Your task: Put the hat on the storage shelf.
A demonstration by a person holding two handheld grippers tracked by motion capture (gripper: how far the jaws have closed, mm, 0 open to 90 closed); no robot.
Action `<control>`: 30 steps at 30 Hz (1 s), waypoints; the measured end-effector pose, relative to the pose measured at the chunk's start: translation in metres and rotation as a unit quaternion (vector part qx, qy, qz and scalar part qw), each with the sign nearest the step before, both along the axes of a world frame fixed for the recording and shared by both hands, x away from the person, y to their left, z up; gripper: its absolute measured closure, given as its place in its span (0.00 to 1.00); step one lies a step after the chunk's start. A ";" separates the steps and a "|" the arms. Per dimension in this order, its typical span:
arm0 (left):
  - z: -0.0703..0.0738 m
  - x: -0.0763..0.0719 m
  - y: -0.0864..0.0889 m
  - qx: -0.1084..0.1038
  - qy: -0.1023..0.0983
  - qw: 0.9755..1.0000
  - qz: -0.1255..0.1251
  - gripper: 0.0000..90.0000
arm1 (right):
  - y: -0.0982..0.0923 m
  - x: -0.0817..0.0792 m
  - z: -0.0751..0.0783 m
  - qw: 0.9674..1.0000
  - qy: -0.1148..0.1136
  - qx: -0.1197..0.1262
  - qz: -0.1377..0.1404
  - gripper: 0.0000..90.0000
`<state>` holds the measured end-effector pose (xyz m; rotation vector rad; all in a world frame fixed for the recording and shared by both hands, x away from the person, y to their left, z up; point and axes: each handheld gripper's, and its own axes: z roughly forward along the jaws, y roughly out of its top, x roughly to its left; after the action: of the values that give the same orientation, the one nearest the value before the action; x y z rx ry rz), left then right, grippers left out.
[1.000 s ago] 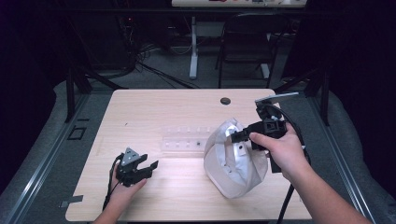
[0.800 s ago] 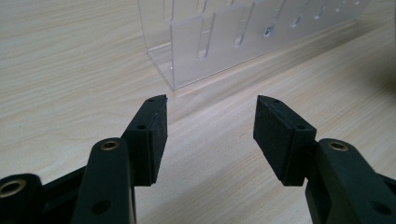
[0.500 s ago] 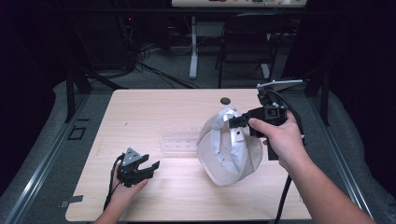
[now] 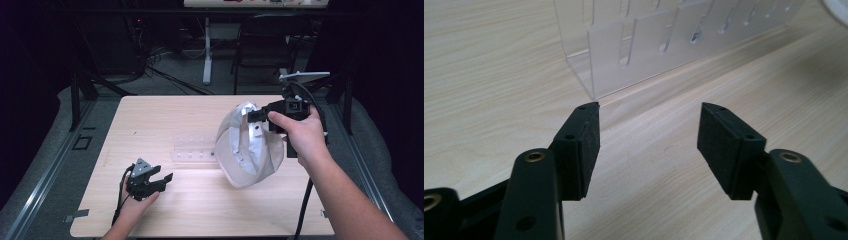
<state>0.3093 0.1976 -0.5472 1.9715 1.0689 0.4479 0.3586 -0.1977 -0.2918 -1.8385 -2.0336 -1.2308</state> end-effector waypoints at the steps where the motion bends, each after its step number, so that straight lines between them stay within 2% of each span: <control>1: 0.000 0.000 -0.001 0.003 -0.001 1.000 0.000 0.50 | -0.001 0.001 0.001 1.000 -0.002 0.000 0.001 0.91; 2: 0.001 0.000 -0.002 0.009 0.000 1.000 -0.002 0.52 | 0.000 0.004 0.002 1.000 -0.004 0.002 -0.003 0.91; 8: 0.001 0.000 -0.005 0.008 0.001 1.000 0.004 0.56 | 0.003 0.010 0.004 1.000 -0.008 0.006 -0.010 0.91; 10: 0.002 0.000 -0.006 0.012 0.001 1.000 0.003 0.55 | 0.005 0.012 0.004 1.000 -0.009 0.008 -0.009 0.91; 11: 0.002 -0.001 -0.006 0.003 0.001 1.000 0.004 0.55 | 0.006 0.013 0.005 1.000 -0.011 0.003 -0.009 0.91; 13: 0.002 -0.001 -0.006 -0.002 0.000 1.000 0.002 0.53 | 0.011 0.016 0.006 1.000 -0.014 0.003 -0.008 0.91; 18: 0.002 -0.001 -0.005 -0.003 0.002 1.000 0.000 0.51 | 0.017 0.020 0.006 1.000 -0.010 0.002 -0.006 0.91; 23: 0.002 -0.002 -0.006 0.007 0.001 1.000 -0.006 0.51 | 0.023 0.025 0.008 1.000 -0.013 0.006 -0.005 0.91; 30: 0.006 -0.005 -0.013 -0.002 -0.022 1.000 -0.014 0.48 | 0.031 0.033 0.010 1.000 -0.019 0.015 -0.012 0.91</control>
<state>0.3042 0.1842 -0.5408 1.9632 1.0127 0.4708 0.3917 -0.1666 -0.2816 -1.8466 -2.0065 -1.3041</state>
